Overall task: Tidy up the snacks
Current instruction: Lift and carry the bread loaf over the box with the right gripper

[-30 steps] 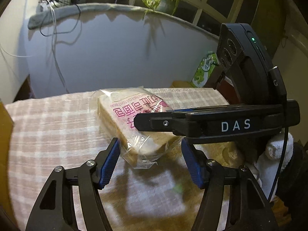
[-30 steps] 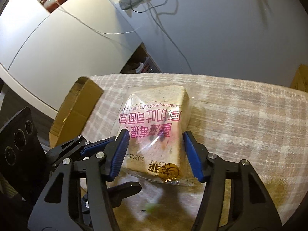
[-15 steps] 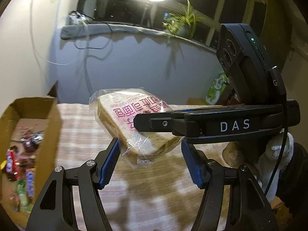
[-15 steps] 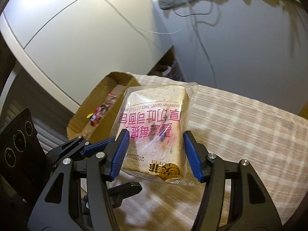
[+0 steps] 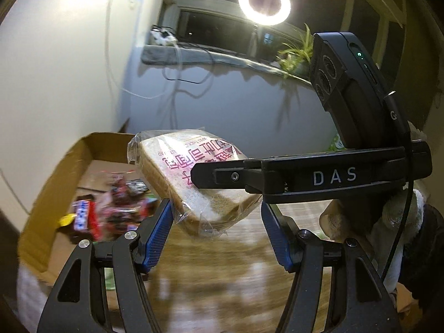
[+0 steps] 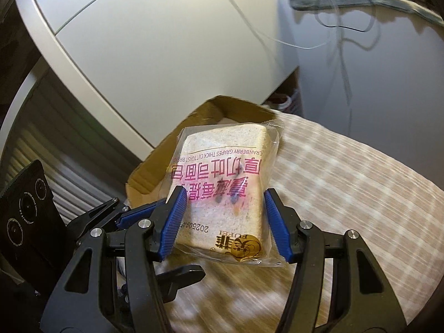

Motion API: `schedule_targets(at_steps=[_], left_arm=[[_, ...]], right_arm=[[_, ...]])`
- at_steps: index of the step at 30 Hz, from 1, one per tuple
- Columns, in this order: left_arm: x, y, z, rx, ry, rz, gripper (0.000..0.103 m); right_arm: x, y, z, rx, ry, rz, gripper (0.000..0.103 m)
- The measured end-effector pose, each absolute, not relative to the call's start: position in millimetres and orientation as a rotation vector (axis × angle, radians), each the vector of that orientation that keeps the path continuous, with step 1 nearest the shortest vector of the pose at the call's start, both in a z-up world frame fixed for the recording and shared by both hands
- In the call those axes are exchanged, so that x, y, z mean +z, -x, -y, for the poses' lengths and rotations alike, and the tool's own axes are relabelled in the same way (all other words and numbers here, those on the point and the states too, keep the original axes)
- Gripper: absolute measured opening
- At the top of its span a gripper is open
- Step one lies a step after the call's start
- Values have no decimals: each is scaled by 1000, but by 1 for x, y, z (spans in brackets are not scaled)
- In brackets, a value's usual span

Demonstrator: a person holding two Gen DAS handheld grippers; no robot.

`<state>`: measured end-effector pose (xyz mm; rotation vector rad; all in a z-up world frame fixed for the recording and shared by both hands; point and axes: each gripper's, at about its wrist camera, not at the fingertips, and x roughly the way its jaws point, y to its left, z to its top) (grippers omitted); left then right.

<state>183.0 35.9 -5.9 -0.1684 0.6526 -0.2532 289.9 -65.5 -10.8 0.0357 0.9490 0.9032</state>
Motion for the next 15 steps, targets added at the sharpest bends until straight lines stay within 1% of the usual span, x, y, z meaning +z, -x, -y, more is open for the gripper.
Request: schedule_targets(at_steps=[8, 15], left_arm=[[-12, -170, -88, -175, 211, -644, 64], [-25, -170, -119, -125, 239, -656, 64]], right_arm=[[-16, -286, -1, 966, 23, -961, 60], [-27, -284, -42, 996, 61, -983, 60]])
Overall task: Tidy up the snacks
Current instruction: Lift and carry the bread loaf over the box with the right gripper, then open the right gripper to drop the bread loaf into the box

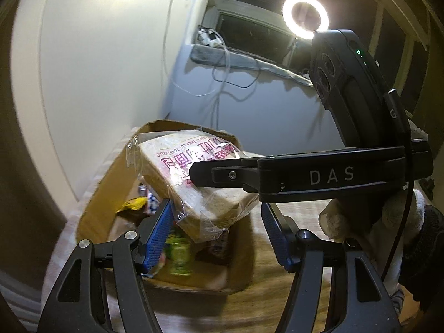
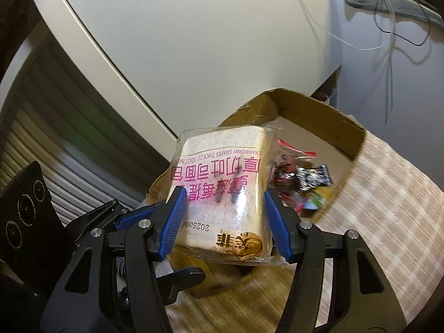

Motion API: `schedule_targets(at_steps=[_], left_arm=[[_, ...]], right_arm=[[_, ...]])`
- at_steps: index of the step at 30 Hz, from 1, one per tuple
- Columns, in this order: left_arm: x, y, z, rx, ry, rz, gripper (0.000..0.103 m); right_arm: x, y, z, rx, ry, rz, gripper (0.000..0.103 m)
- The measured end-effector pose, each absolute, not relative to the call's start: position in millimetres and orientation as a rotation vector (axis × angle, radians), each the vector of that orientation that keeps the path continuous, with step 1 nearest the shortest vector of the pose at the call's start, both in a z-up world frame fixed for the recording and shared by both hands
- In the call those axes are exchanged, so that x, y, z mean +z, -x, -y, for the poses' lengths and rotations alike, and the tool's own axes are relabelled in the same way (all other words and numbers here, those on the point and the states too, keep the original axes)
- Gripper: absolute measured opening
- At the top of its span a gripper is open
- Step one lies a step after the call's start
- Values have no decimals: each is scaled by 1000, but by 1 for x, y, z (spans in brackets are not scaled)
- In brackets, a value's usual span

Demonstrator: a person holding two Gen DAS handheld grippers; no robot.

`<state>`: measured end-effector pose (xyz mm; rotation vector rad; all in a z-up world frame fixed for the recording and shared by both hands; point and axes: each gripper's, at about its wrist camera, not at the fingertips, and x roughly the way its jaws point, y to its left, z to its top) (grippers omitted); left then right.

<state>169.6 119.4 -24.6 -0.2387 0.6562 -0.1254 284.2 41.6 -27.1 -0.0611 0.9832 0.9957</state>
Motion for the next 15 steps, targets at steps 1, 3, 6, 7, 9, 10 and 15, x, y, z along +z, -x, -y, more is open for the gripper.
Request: schedule_targets(at_steps=[1, 3, 6, 7, 9, 10, 15], left_arm=[[-26, -170, -122, -121, 241, -658, 64], [-27, -173, -124, -114, 243, -661, 63], [-30, -174, -128, -98, 238, -661, 62], [-30, -174, -129, -90, 233, -662, 62], [-31, -173, -131, -78, 227, -664, 62], [-31, -172, -132, -75, 226, -664, 62], [-30, -167, -134, -63, 222, -661, 62]], right_arm=[[-29, -284, -47, 996, 72, -985, 60], [-30, -284, -52, 994, 82, -987, 60], [-32, -285, -57, 986, 96, -990, 60], [-33, -285, -58, 979, 102, -990, 60], [-34, -285, -57, 975, 101, -989, 60], [-33, -284, -57, 976, 97, -988, 60], [-27, -285, -54, 970, 97, -982, 60]])
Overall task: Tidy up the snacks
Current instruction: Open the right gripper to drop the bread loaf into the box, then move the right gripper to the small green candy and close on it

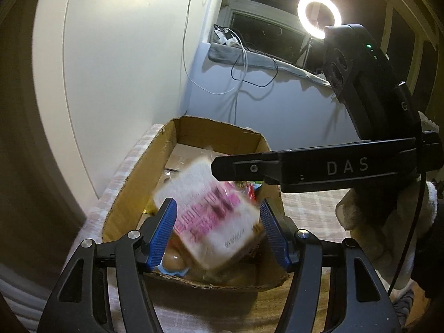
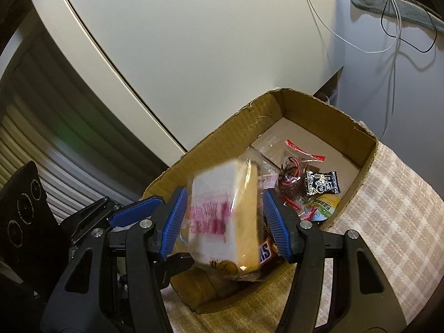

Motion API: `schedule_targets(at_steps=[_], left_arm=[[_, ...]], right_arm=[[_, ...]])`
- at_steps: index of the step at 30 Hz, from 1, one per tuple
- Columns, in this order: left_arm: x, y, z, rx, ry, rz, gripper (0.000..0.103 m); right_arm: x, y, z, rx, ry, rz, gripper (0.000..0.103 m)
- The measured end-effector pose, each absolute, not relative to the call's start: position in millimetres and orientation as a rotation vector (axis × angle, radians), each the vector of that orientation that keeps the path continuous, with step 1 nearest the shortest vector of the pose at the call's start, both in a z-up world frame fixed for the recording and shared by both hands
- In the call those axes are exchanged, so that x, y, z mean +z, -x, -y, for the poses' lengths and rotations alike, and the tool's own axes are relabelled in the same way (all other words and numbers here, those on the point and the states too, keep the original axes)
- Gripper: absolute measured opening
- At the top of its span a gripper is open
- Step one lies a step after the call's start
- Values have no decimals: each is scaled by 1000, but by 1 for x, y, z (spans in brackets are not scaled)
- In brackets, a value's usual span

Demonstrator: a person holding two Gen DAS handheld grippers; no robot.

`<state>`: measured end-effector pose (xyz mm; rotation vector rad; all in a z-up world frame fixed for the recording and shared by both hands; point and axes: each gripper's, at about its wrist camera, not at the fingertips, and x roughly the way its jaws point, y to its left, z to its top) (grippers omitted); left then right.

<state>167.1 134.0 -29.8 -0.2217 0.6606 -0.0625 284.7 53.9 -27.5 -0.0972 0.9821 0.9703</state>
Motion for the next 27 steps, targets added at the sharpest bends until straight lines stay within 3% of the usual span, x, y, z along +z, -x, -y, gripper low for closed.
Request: schedule_targets(at_steps=[13, 20, 27], left_arm=[[-26, -151, -125, -68, 205, -656, 62], [-25, -137, -117, -63, 194, -660, 62], [-27, -124, -102, -81, 164, -662, 62]], right_arm=[[-12, -258, -35, 915, 166, -911, 61], [-10, -234, -2, 830, 223, -840, 76], [-14, -211, 59, 709, 242, -774, 77]])
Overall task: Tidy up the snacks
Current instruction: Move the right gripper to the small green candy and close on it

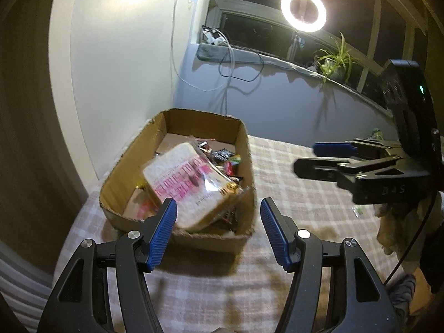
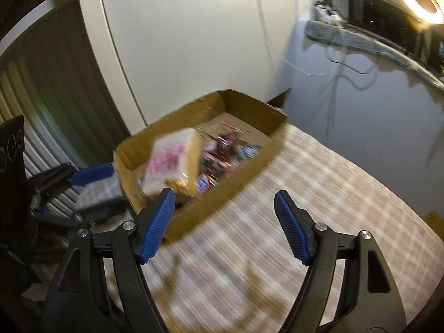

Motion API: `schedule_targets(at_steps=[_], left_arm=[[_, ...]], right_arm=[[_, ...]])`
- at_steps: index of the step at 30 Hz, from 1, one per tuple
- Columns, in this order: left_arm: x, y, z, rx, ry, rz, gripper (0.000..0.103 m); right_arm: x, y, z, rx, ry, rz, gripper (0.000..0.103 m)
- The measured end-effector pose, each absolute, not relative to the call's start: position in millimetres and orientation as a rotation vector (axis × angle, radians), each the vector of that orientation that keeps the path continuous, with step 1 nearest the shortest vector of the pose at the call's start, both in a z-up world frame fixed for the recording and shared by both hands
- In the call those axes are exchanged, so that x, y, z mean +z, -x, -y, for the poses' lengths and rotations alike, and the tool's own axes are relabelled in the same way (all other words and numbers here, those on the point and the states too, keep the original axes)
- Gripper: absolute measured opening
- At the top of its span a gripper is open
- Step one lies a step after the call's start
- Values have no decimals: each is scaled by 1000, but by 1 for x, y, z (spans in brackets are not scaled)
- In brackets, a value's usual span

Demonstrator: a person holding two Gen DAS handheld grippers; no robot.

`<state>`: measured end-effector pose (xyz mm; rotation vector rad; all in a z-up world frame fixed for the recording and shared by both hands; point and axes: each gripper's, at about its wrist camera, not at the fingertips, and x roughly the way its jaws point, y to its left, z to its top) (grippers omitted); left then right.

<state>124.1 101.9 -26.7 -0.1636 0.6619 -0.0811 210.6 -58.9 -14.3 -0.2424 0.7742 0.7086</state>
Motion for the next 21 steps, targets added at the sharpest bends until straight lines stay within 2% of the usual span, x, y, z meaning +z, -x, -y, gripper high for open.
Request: schedule_targets(at_steps=[5, 13, 14, 17, 21], left_arm=[[-35, -114, -92, -94, 154, -681, 62], [-56, -101, -89, -106, 194, -730, 62], [-57, -99, -88, -106, 197, -733, 62], [-61, -97, -85, -110, 199, -746, 62], [-62, -94, -83, -108, 199, -753, 62]], right_arm=[[-26, -191, 112, 578, 263, -760, 77], [-58, -186, 199, 421, 169, -859, 76], [-63, -187, 208, 397, 163, -868, 75], [-73, -196, 228, 346, 156, -892, 61], [-84, -198, 243, 327, 162, -925, 60]])
